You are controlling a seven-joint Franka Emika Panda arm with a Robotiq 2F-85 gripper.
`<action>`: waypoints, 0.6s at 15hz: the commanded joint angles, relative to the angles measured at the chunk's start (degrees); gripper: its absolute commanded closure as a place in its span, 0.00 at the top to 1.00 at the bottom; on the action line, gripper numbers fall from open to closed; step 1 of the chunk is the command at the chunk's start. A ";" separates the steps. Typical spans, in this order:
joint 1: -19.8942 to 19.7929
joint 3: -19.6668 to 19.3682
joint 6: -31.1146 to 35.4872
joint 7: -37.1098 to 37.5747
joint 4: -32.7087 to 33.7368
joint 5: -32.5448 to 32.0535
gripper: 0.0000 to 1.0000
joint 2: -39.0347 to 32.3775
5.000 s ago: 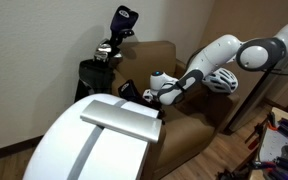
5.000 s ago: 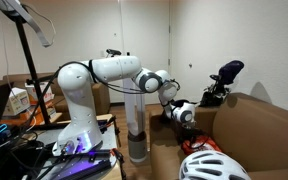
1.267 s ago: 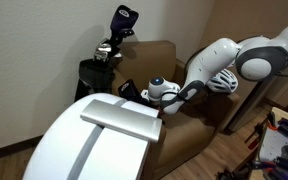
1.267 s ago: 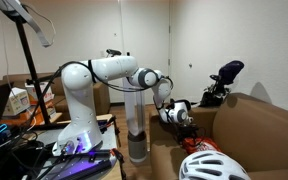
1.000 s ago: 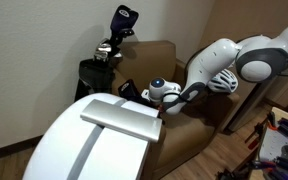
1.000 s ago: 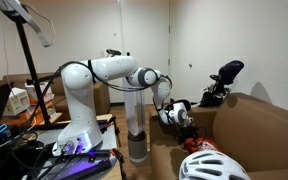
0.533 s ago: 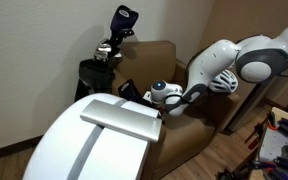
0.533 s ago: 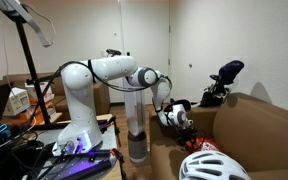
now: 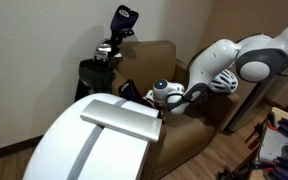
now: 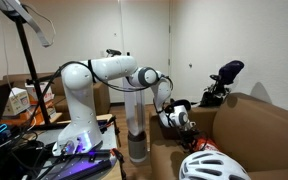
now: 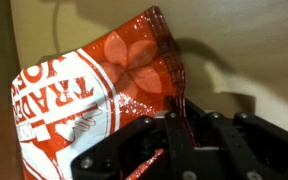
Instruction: Move the orange bag to the right
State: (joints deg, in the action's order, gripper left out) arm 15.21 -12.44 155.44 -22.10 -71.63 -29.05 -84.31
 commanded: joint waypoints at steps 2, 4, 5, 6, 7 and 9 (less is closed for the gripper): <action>-2.62 0.29 -3.39 1.83 -2.69 -0.45 0.06 0.07; -3.53 -0.30 -4.93 4.18 -4.78 -0.04 0.06 0.31; -4.44 -0.27 -4.52 5.05 -6.21 -0.11 0.06 0.36; -4.64 -1.02 -3.58 5.14 -7.85 1.49 0.06 0.34; -5.16 -1.12 -3.36 6.02 -9.01 1.75 0.06 0.58; -6.49 -0.61 -3.74 5.90 -11.48 2.14 0.06 1.35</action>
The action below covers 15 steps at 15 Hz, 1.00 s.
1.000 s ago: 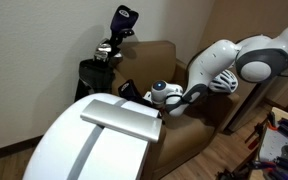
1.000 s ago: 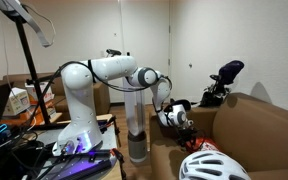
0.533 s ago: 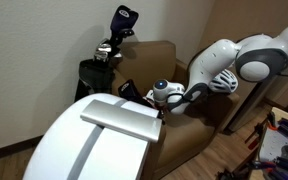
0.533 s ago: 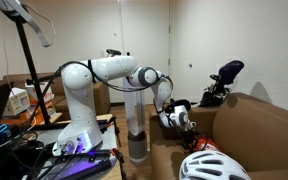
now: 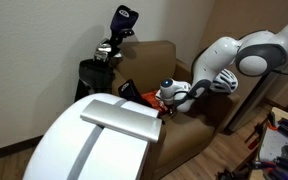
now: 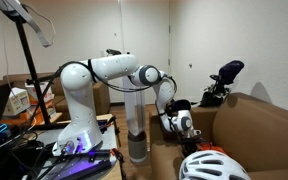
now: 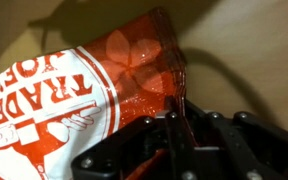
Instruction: Move the orange bag to the right
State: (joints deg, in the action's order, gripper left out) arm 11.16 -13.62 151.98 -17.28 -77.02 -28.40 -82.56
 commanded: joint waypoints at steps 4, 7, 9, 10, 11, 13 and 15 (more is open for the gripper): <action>-3.44 0.20 -2.46 2.64 -10.99 0.64 0.06 1.97; -3.99 -0.87 -5.81 3.78 -14.90 0.53 0.06 4.16; -4.42 -1.05 -10.15 3.44 -16.54 0.41 0.06 5.11; -4.81 -0.71 -12.74 2.33 -16.56 0.26 0.05 5.10; -5.31 -0.13 -15.31 1.17 -16.52 0.12 0.06 5.05; -5.86 0.95 -21.37 -1.07 -15.97 -0.20 0.05 4.85; -6.62 2.34 -25.57 -3.94 -15.28 -0.97 0.05 4.81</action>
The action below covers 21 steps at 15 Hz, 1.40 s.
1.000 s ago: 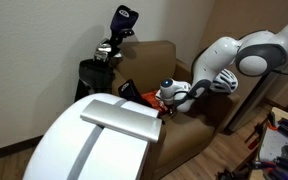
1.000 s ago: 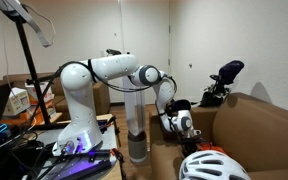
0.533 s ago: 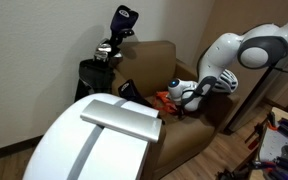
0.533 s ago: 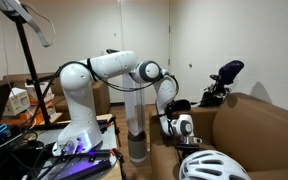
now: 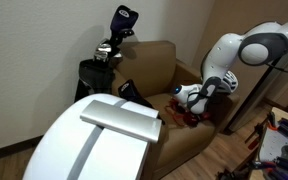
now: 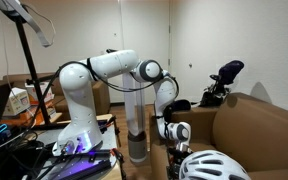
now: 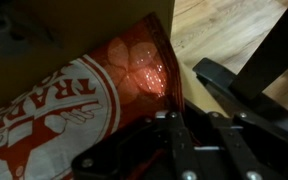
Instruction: Move the orange bag to the right
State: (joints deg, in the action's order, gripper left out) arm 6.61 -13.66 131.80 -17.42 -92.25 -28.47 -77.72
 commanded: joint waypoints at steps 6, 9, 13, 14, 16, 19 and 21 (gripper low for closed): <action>-5.10 6.67 -6.64 -9.55 1.06 -0.90 0.59 1.22; -6.90 9.22 -4.62 -12.42 0.85 -0.39 0.78 2.35; -8.14 12.10 -4.13 -15.94 -0.65 -0.33 1.00 4.70; -8.09 12.71 -4.86 -16.74 -0.83 -0.25 1.00 5.21; -7.60 13.43 -6.49 -18.38 -1.12 -0.13 1.00 5.92; -7.49 14.44 -7.61 -20.90 -1.58 0.20 1.00 6.56; -8.20 15.67 -8.34 -24.27 -1.74 0.64 1.00 6.65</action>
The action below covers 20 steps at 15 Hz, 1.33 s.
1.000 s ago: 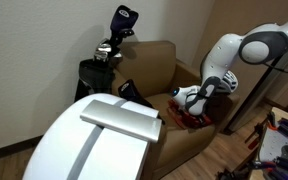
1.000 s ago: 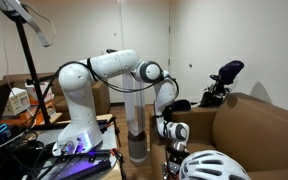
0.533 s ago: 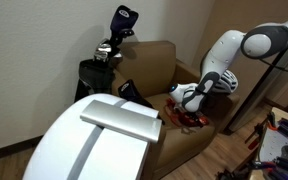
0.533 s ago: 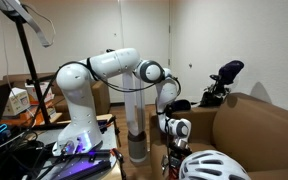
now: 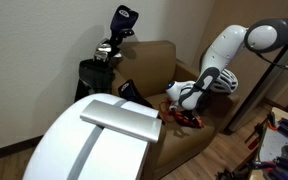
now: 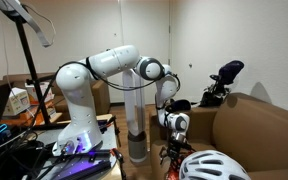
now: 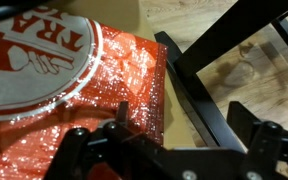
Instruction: Move the orange bag to the right
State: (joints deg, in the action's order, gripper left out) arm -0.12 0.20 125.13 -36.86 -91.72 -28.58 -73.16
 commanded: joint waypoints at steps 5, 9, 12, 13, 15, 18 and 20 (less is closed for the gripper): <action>-3.02 4.09 -1.05 -11.43 -3.52 2.16 1.00 2.22; -2.12 4.87 0.16 -14.53 -2.35 1.89 1.00 1.81; 0.08 5.01 1.39 -15.30 -2.53 0.47 1.00 3.40; 0.88 4.99 2.23 -15.18 -2.66 0.20 1.00 4.33; 1.79 5.48 4.75 -16.79 -3.55 -0.39 1.00 6.28; 2.11 6.30 7.04 -17.91 -5.08 1.00 1.00 9.37; 0.59 7.24 10.60 -17.48 -8.07 2.33 1.00 12.06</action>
State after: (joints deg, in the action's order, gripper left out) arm 2.58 6.50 130.76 -53.00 -93.38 -27.72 -66.34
